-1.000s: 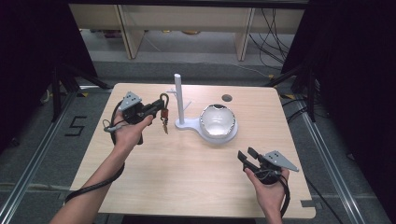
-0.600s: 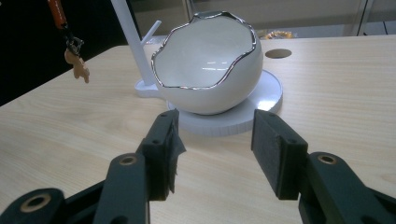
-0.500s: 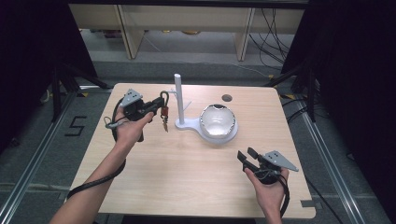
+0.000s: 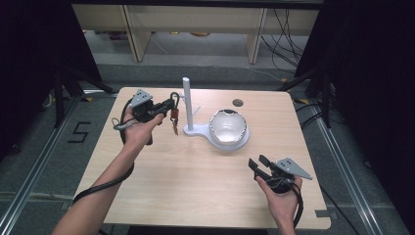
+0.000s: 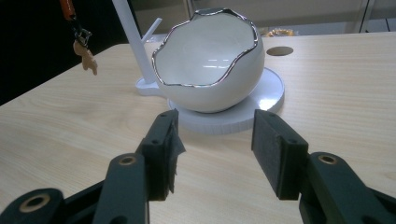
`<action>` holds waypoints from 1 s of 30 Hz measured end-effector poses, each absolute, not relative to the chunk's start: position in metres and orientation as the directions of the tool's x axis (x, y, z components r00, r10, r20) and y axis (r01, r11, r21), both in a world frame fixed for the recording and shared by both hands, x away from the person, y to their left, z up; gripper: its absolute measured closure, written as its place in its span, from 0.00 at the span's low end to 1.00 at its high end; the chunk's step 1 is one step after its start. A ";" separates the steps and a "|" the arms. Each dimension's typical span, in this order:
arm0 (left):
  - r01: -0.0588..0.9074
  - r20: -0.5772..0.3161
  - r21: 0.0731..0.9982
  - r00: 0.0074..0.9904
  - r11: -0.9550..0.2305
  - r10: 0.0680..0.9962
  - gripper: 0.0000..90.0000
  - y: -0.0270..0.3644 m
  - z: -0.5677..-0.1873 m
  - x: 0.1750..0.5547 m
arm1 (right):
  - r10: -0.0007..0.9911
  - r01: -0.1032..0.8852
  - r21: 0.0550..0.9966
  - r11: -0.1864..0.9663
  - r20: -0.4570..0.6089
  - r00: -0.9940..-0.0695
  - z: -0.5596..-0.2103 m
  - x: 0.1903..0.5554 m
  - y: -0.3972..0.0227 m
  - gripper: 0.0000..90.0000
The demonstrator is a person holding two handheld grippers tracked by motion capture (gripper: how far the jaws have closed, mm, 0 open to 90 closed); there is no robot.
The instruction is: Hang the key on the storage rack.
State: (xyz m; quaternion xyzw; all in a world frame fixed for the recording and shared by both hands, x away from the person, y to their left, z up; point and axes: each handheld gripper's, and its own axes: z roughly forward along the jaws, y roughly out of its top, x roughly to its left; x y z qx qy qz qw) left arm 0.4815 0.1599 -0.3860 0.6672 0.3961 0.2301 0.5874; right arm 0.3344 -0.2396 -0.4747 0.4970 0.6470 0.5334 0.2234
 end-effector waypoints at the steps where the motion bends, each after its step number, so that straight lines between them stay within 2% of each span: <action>1: 0.261 -0.160 0.965 0.579 0.004 0.800 0.94 0.160 -0.386 0.482 | 0.881 0.388 0.921 -0.037 0.213 -0.422 -0.475 0.336 -0.242 0.58; 5: 0.267 -0.164 0.964 0.571 0.006 0.804 0.94 0.161 -0.387 0.484 | 0.880 0.411 0.910 -0.063 0.245 -0.407 -0.475 0.334 -0.240 0.58; 9: 0.273 -0.167 0.962 0.568 0.007 0.806 0.94 0.162 -0.387 0.487 | 0.892 0.390 0.921 -0.020 0.193 -0.410 -0.475 0.336 -0.242 0.58; 12: 0.276 -0.172 0.961 0.565 0.012 0.807 0.94 0.162 -0.387 0.488 | 0.893 0.393 0.919 -0.018 0.192 -0.408 -0.475 0.336 -0.242 0.58; 19: 0.286 -0.174 0.958 0.556 0.010 0.812 0.94 0.162 -0.387 0.492 | 0.885 0.389 0.920 -0.045 0.217 -0.412 -0.475 0.336 -0.242 0.58; 20: 0.288 -0.174 0.958 0.555 0.009 0.813 0.94 0.162 -0.387 0.493 | 0.882 0.410 0.910 -0.070 0.248 -0.400 -0.474 0.334 -0.240 0.58; 23: 0.292 -0.177 0.956 0.553 0.010 0.814 0.94 0.161 -0.388 0.494 | 0.886 0.392 0.919 -0.042 0.215 -0.410 -0.475 0.336 -0.242 0.58; 30: 0.302 -0.185 0.953 0.545 0.015 0.818 0.94 0.159 -0.390 0.496 | 0.886 0.403 0.913 -0.063 0.237 -0.398 -0.474 0.334 -0.241 0.58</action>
